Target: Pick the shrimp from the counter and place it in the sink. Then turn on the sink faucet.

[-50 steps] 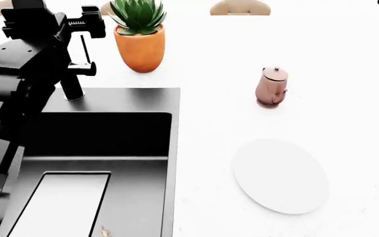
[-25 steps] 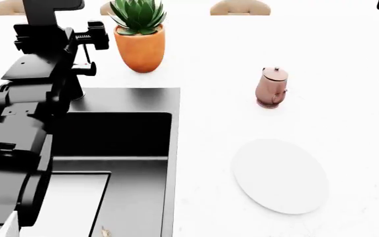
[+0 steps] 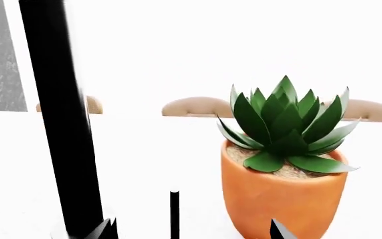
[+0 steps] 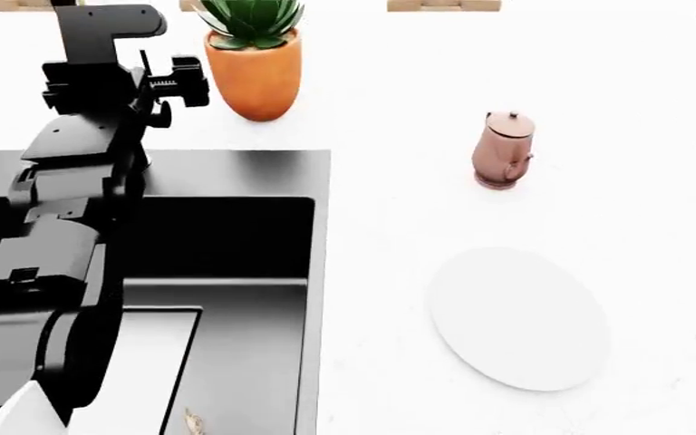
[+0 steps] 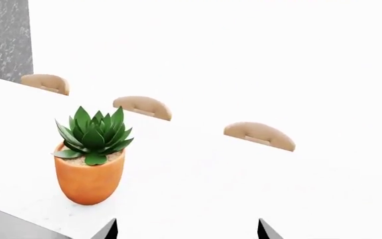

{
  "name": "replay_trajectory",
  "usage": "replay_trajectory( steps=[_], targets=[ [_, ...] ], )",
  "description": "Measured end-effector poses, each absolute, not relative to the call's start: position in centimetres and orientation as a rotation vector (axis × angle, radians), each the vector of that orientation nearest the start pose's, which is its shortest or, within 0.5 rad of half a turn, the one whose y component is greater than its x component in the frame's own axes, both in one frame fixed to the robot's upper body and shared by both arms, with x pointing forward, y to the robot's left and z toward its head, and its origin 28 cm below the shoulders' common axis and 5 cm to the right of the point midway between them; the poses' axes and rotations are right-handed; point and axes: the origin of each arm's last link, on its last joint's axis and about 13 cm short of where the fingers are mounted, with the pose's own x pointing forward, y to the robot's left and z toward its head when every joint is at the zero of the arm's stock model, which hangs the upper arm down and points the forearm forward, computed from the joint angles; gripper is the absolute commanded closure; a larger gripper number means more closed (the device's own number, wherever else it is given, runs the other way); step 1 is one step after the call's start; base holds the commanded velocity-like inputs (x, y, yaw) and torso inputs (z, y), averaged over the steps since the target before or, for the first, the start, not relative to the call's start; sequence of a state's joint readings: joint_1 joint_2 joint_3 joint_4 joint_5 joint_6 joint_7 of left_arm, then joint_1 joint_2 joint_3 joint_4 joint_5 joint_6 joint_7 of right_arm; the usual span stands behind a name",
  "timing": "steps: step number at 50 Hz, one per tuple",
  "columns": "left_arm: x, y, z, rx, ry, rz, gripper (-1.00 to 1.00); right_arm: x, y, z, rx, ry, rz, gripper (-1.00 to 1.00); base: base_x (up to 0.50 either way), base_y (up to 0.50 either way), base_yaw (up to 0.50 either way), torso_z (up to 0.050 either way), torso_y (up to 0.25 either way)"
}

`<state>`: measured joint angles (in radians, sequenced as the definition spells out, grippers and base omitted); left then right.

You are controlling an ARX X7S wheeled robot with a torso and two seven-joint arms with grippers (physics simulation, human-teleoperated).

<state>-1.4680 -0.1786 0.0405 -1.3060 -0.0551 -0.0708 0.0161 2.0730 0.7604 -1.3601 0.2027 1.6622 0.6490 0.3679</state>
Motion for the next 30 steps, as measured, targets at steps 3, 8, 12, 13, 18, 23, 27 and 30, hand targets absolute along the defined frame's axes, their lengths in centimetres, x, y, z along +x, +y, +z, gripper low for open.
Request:
replay_trajectory(
  steps=[3, 8, 12, 13, 18, 23, 27, 30],
  targets=[
    [43.49, 28.17, 24.87, 0.012, -0.090, 0.147, -1.00, 29.70, -15.27, 42.13, -0.164, -0.048, 0.252, -1.00, 0.00, 0.00, 0.00, 0.000, 0.000],
    [43.49, 28.13, 24.79, 0.010, -0.091, 0.144, -1.00, 29.70, -15.29, 42.07, -0.163, -0.048, 0.252, -1.00, 0.00, 0.00, 0.00, 0.000, -0.039],
    [43.50, 28.12, 24.84, 0.006, -0.094, 0.144, -1.00, 29.69, -15.32, 42.06, -0.162, -0.050, 0.252, -1.00, 0.00, 0.00, 0.00, 0.000, -0.153],
    [43.49, 28.11, 24.70, 0.005, -0.090, 0.143, -1.00, 29.73, -15.32, 41.97, -0.162, -0.046, 0.253, -1.00, 0.00, 0.00, 0.00, 0.000, 0.000],
    [43.49, 28.12, 24.65, 0.000, -0.089, 0.144, -1.00, 29.74, -15.34, 41.93, -0.160, -0.046, 0.254, -1.00, 0.00, 0.00, 0.00, 0.000, 0.000],
    [43.49, 28.09, 24.64, -0.007, -0.088, 0.141, -1.00, 29.72, -15.34, 41.94, -0.160, -0.046, 0.255, -1.00, 0.00, 0.00, 0.00, 0.000, -0.050],
    [43.50, 28.09, 24.75, -0.011, -0.092, 0.140, -1.00, 29.64, -15.38, 42.01, -0.159, -0.050, 0.255, -1.00, 0.00, 0.00, 0.00, 0.000, -0.250],
    [43.49, 28.07, 24.55, -0.013, -0.086, 0.140, -1.00, 29.66, -15.38, 41.89, -0.159, -0.045, 0.255, -1.00, 0.00, 0.00, 0.00, 0.000, -0.025]
  ],
)
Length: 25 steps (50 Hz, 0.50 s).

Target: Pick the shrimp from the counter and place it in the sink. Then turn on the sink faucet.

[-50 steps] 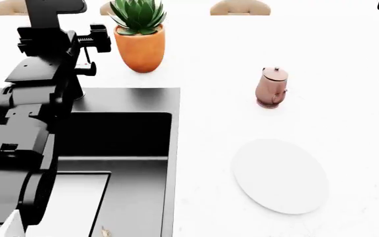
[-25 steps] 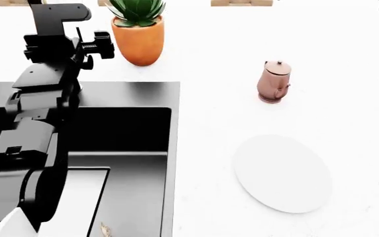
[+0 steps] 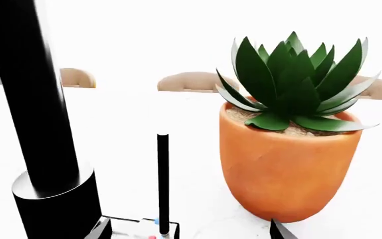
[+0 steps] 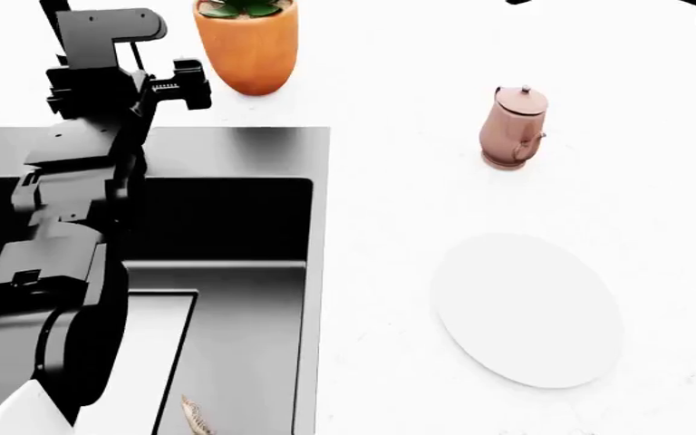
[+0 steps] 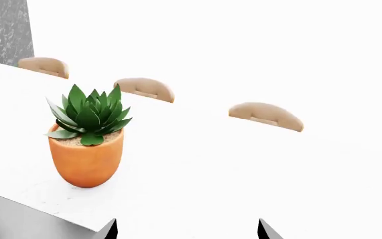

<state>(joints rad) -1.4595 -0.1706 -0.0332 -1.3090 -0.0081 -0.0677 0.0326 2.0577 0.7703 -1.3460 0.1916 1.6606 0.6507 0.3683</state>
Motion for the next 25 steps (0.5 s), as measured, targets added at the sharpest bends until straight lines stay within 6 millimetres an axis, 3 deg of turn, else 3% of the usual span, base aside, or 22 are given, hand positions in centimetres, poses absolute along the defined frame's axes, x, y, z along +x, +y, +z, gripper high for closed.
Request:
replay_trajectory(
  steps=[11, 25],
  targets=[
    [43.5, 28.1, 25.0, -0.017, -0.098, 0.150, -1.00, 29.6, -15.4, 42.0, -0.159, -0.047, 0.256, -1.00, 0.00, 0.00, 0.00, 0.000, 0.000],
    [43.6, 28.0, 27.4, -0.003, -0.141, 0.154, -1.00, 29.5, -15.5, 42.2, -0.160, -0.051, 0.256, -1.00, 0.00, 0.00, 0.00, 0.000, 0.000]
  ],
)
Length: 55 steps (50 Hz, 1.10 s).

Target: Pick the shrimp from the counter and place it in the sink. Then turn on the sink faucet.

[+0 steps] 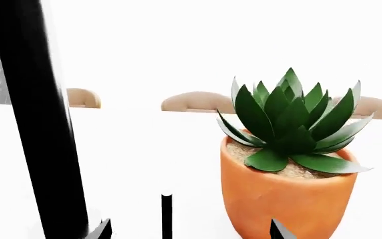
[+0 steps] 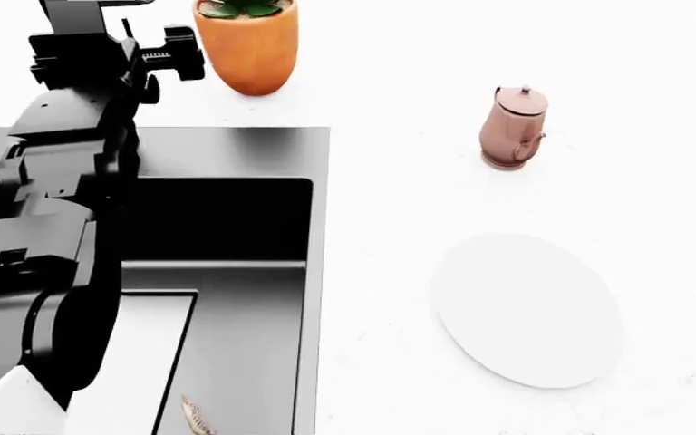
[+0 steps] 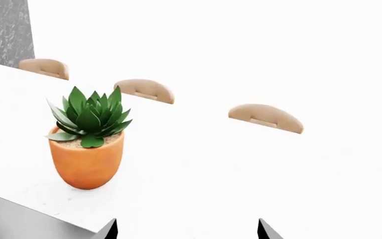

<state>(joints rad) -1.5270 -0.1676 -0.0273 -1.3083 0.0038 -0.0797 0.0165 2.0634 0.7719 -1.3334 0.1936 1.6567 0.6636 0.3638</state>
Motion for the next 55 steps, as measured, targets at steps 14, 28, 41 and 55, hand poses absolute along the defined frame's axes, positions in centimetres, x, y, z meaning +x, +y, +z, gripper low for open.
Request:
replay_trajectory(
  steps=[14, 28, 41, 55],
  targets=[
    [43.6, 27.9, 28.4, 0.004, -0.159, 0.153, -1.00, 29.5, -15.5, 42.1, -0.159, -0.052, 0.259, -1.00, 0.00, 0.00, 0.00, 0.000, -0.109],
    [43.6, 27.9, 28.5, 0.014, -0.167, 0.154, -1.00, 29.6, -15.5, 41.9, -0.159, -0.044, 0.264, -1.00, 0.00, 0.00, 0.00, 0.000, 0.000],
    [43.6, 28.1, 29.3, 0.033, -0.193, 0.178, -1.00, 29.6, -15.6, 41.7, -0.159, -0.041, 0.267, -1.00, 0.00, 0.00, 0.00, 0.000, 0.000],
    [43.6, 28.1, 30.0, 0.042, -0.213, 0.184, -1.00, 29.4, -15.6, 41.8, -0.160, -0.042, 0.269, -1.00, 0.00, 0.00, 0.00, 0.000, -0.125]
  ],
)
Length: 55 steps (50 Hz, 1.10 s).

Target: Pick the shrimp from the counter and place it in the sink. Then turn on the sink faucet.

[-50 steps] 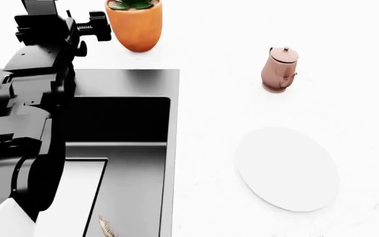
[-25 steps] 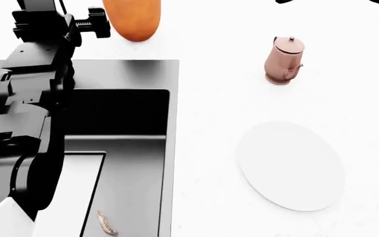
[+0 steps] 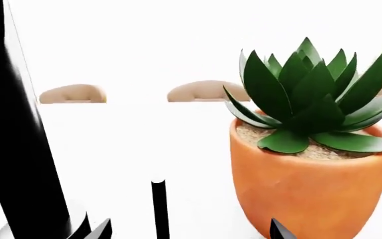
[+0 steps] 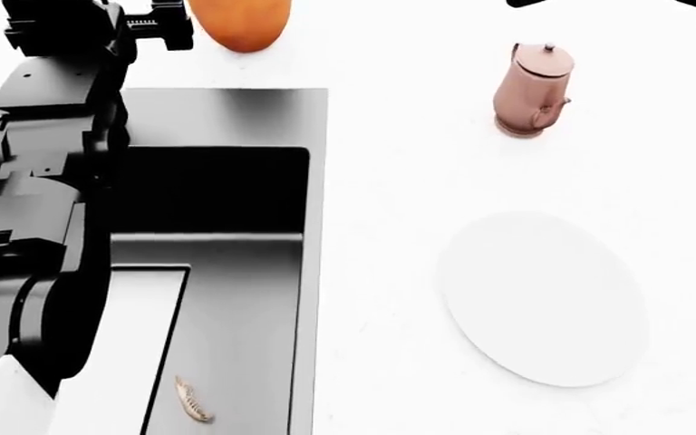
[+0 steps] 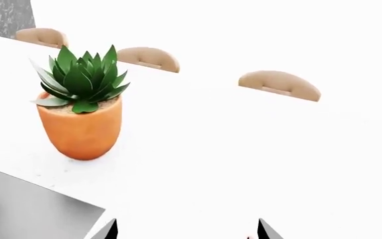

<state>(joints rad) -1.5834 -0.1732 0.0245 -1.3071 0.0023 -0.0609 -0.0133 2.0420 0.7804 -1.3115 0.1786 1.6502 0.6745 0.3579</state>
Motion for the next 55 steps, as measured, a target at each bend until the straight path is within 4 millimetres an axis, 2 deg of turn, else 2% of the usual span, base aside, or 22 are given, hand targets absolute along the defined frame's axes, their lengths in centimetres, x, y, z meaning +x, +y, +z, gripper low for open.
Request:
replay_trajectory(
  steps=[38, 55],
  targets=[
    [43.59, 28.22, 29.43, 0.039, -0.206, 0.191, -1.00, 29.61, -15.64, 41.50, -0.161, -0.031, 0.271, -1.00, 0.00, 0.00, 0.00, 0.000, -0.020],
    [43.77, 27.26, 29.15, 0.052, -0.209, 0.123, -1.00, 29.45, -15.81, 41.39, -0.159, -0.029, 0.267, -1.00, 0.00, 0.00, 0.00, 0.000, 0.000]
  ],
)
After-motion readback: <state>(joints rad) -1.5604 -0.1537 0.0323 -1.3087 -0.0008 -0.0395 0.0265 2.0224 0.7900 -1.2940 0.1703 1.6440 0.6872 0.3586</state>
